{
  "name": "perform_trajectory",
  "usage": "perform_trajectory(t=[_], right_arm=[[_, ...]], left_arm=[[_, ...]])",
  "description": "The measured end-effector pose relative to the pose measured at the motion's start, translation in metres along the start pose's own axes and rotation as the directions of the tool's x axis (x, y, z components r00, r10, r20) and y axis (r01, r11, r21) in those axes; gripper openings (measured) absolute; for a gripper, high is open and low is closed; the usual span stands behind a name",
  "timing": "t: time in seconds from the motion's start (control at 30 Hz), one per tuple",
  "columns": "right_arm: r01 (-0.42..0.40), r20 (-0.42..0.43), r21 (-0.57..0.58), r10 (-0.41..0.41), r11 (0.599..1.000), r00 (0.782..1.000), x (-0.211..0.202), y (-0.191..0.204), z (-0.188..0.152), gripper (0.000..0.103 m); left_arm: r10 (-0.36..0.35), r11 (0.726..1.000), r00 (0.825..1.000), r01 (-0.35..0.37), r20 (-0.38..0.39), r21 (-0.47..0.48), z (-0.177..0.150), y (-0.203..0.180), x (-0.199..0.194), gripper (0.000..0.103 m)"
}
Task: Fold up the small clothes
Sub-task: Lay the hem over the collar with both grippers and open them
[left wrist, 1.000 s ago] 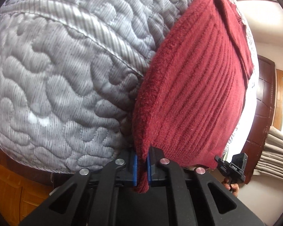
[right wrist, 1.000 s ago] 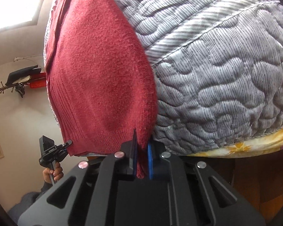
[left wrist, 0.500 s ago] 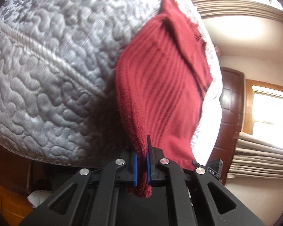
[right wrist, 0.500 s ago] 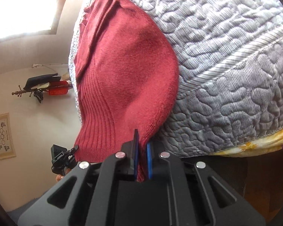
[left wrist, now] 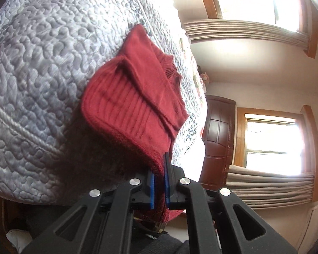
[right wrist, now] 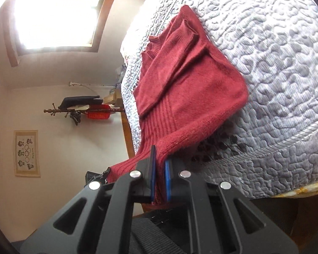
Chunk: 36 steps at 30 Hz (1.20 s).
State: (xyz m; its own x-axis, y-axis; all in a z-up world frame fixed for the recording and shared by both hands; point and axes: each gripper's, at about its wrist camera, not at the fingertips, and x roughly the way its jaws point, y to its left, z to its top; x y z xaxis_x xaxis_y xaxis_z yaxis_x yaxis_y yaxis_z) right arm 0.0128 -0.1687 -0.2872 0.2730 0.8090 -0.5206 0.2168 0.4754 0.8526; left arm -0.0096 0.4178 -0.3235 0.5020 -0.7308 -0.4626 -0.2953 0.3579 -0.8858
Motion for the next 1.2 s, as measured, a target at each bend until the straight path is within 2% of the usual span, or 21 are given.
perform_trajectory(t=[0.17,0.4,0.6,0.9,0.97,1.03,1.1,1.17,1.2], right_arm=[[-0.056,0.020,0.054,0.055,0.997,0.998,0.003,0.010,0.034,0.006],[-0.068,0.037,0.101,0.065,0.993,0.997,0.022,0.016,0.089,0.006],[-0.023,0.013,0.191,0.021,0.981,1.000,0.053,-0.003,0.135,0.006],[0.087,-0.046,0.317,-0.076,0.944,0.996,0.106,-0.045,0.194,0.006],[0.101,-0.053,0.339,-0.088,0.935,0.995,0.115,-0.054,0.205,0.009],[0.106,-0.057,0.360,-0.091,0.927,0.994,0.122,-0.061,0.217,0.013],[0.110,-0.054,0.391,-0.097,0.914,0.994,0.126,-0.070,0.228,0.020],[0.103,-0.043,0.407,-0.093,0.908,0.995,0.129,-0.074,0.238,0.034],[0.088,-0.036,0.418,-0.081,0.904,0.996,0.129,-0.075,0.242,0.036]], left_arm=[[-0.082,0.995,0.996,0.084,0.027,-0.055,0.037,-0.015,0.011,0.006],[-0.097,0.988,0.993,0.103,0.060,-0.112,0.094,-0.021,0.039,0.006],[-0.037,0.974,0.998,0.049,0.057,-0.221,0.137,0.006,0.078,0.006],[0.061,0.921,0.997,-0.039,0.046,-0.388,0.183,0.056,0.130,0.007],[0.060,0.902,0.997,-0.031,0.054,-0.431,0.191,0.067,0.139,0.008],[0.058,0.881,0.996,-0.021,0.063,-0.472,0.199,0.077,0.146,0.014],[0.061,0.860,0.995,-0.014,0.076,-0.509,0.207,0.085,0.152,0.027],[0.065,0.853,0.995,-0.016,0.076,-0.521,0.212,0.087,0.157,0.031],[0.069,0.855,0.995,-0.021,0.074,-0.518,0.215,0.086,0.160,0.033]])
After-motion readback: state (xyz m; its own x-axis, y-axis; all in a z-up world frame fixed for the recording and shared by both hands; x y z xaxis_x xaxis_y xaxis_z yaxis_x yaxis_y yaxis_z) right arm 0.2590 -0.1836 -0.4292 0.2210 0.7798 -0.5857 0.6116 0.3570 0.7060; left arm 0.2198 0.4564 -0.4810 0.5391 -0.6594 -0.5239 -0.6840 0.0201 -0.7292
